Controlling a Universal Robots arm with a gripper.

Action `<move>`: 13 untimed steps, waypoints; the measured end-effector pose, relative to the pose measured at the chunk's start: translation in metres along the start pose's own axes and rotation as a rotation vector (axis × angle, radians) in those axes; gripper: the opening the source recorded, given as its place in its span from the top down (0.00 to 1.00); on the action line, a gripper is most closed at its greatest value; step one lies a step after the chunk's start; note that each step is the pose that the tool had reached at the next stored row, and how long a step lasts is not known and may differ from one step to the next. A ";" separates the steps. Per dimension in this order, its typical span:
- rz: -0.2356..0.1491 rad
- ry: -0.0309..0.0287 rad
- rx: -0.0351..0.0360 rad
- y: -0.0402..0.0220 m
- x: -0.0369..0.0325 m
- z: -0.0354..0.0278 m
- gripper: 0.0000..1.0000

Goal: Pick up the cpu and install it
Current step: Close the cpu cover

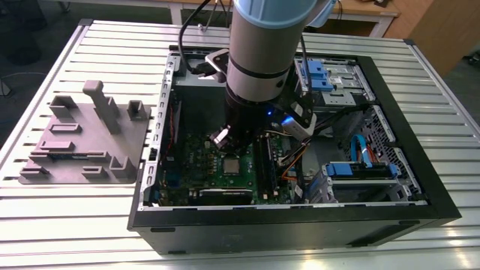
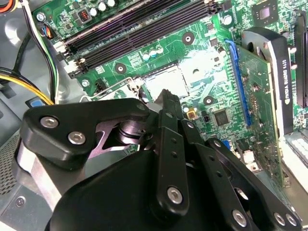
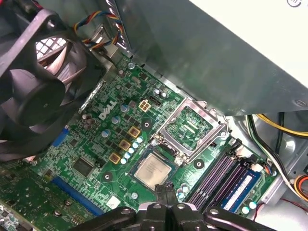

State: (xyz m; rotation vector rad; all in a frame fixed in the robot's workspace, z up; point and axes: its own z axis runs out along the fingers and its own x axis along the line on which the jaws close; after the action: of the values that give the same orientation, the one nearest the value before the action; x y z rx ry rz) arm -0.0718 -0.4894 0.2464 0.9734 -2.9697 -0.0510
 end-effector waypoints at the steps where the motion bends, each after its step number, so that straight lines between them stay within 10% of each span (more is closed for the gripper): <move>1: -0.014 0.0006 0.0001 0.0000 0.0000 0.0000 0.90; 7: -0.119 0.0037 -0.0004 -0.0001 0.0001 0.0007 0.90; 13: -0.134 -0.0601 -0.0769 -0.0005 -0.0003 0.0010 0.90</move>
State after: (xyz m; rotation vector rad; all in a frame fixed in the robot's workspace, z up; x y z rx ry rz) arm -0.0713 -0.4896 0.2454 1.1796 -2.9259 -0.1980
